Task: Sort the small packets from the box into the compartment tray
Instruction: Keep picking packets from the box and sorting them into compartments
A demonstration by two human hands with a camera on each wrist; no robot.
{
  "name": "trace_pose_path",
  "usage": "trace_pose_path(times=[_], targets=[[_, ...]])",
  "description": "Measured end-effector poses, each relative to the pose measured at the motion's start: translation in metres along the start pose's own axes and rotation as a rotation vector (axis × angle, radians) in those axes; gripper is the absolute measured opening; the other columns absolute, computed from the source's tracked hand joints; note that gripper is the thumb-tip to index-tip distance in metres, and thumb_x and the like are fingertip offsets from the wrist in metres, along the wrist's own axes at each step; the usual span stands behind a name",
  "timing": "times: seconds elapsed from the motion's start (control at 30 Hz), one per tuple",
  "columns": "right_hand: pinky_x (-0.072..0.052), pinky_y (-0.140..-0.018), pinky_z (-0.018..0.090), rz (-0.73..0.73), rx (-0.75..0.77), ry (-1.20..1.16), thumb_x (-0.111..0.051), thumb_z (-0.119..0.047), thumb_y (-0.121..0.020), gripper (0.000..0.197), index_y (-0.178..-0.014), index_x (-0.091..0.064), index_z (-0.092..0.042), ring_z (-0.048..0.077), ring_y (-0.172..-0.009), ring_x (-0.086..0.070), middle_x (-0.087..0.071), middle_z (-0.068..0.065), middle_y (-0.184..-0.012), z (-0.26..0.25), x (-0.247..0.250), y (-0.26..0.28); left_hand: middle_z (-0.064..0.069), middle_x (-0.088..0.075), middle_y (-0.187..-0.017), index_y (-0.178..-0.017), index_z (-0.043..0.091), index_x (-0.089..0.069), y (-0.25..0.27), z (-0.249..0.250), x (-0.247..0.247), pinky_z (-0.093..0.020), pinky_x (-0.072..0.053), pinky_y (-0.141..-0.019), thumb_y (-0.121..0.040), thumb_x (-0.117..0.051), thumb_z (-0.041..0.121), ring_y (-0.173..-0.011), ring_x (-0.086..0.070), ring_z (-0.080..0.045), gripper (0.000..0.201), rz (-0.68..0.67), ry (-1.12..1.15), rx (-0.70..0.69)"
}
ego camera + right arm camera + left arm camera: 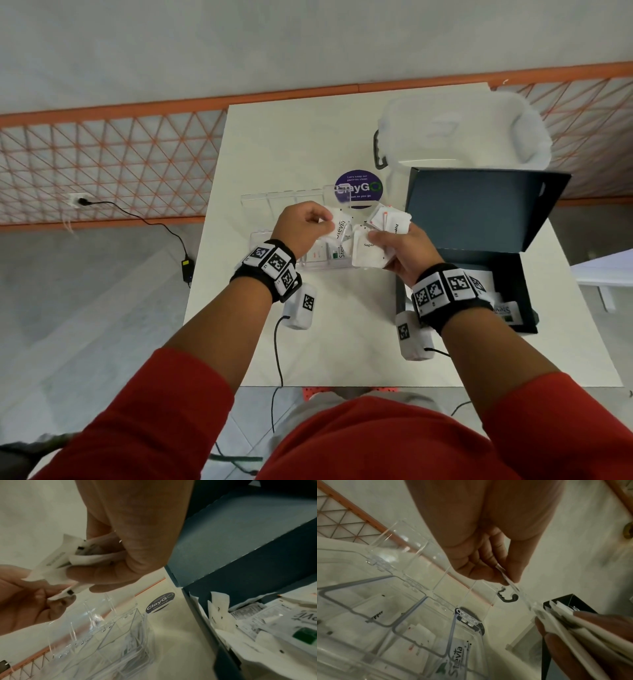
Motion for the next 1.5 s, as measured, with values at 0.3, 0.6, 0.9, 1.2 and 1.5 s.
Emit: trace_pose_path(times=[0.3,0.6,0.9,1.2,1.5], targets=[[-0.061,-0.075,0.044,-0.042,-0.019,0.021,-0.068,0.001,-0.087,0.040,-0.124,-0.059,-0.011,0.031,-0.101,-0.072,-0.072,0.014,-0.115,-0.001,0.001,-0.002,-0.006,-0.069,-0.078,-0.105,0.026,-0.067,0.003,0.020,-0.005,-0.027,-0.056,-0.068,-0.080,-0.073,0.004,-0.069,-0.068,-0.017,0.034,-0.072,0.298,0.026],[-0.058,-0.063,0.034,-0.046,0.049,0.026,-0.074,-0.019,-0.089,0.031,-0.118,-0.065,-0.014,0.025,-0.085,-0.074,-0.075,0.008,-0.099,-0.004,-0.009,-0.006,0.002,-0.073,-0.076,-0.090,0.030,-0.065,0.000,0.021,-0.017,-0.030,-0.058,-0.069,-0.076,-0.076,0.017,-0.069,-0.070,-0.014,0.022,-0.084,-0.008,0.009],[-0.060,-0.062,0.035,0.049,0.028,0.045,-0.078,-0.009,-0.083,0.036,-0.116,-0.064,-0.011,0.027,-0.086,-0.075,-0.074,0.015,-0.106,0.001,-0.012,-0.015,0.009,-0.060,-0.080,-0.097,0.027,-0.068,-0.008,0.005,0.019,-0.011,-0.048,-0.067,-0.085,-0.059,0.006,-0.073,-0.059,-0.004,0.026,0.085,0.014,0.003],[-0.059,-0.065,0.038,0.015,0.007,0.079,-0.077,-0.008,-0.083,0.037,-0.118,-0.063,-0.008,0.031,-0.092,-0.074,-0.073,0.015,-0.107,0.013,-0.033,-0.023,0.001,-0.063,-0.087,-0.082,0.020,-0.067,-0.003,-0.018,0.046,-0.016,-0.051,-0.052,-0.079,-0.061,0.000,-0.066,-0.068,-0.011,0.020,0.187,-0.017,0.101],[-0.060,-0.081,0.053,0.010,-0.004,0.111,-0.077,-0.010,-0.083,0.038,-0.118,-0.063,-0.013,0.032,-0.098,-0.073,-0.073,0.014,-0.110,0.021,-0.040,-0.025,0.007,-0.067,-0.079,-0.073,0.023,-0.065,-0.001,-0.041,0.061,-0.026,-0.054,-0.067,-0.077,-0.063,0.011,-0.079,-0.065,-0.014,0.013,0.187,-0.126,0.199]])
Point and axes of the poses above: each hand's wrist, its own y-axis away from the middle knuckle, its own x-axis out of the back of the hand, z = x × y, the point moved 1 cm from there along -y, towards the middle knuckle
